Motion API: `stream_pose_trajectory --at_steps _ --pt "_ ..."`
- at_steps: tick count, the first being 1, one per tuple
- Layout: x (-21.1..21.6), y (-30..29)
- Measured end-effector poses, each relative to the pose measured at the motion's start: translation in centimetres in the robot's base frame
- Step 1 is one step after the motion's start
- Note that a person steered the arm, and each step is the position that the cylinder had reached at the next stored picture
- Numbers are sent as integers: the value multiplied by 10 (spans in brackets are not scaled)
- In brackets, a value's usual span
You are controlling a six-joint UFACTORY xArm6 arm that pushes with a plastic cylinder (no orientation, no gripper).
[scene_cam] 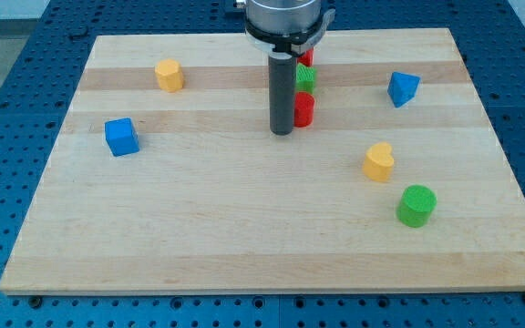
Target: Move the green circle to the center
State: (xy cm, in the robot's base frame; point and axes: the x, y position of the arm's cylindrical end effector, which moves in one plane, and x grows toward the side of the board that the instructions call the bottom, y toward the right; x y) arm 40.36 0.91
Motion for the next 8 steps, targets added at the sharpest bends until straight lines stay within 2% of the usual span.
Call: stream_pose_trajectory --at_steps 1,2,5,6,7,8 --pt "0 0" --pt "22 0" --pt "165 80" --pt "183 132" --pt "175 167" --pt "154 178"
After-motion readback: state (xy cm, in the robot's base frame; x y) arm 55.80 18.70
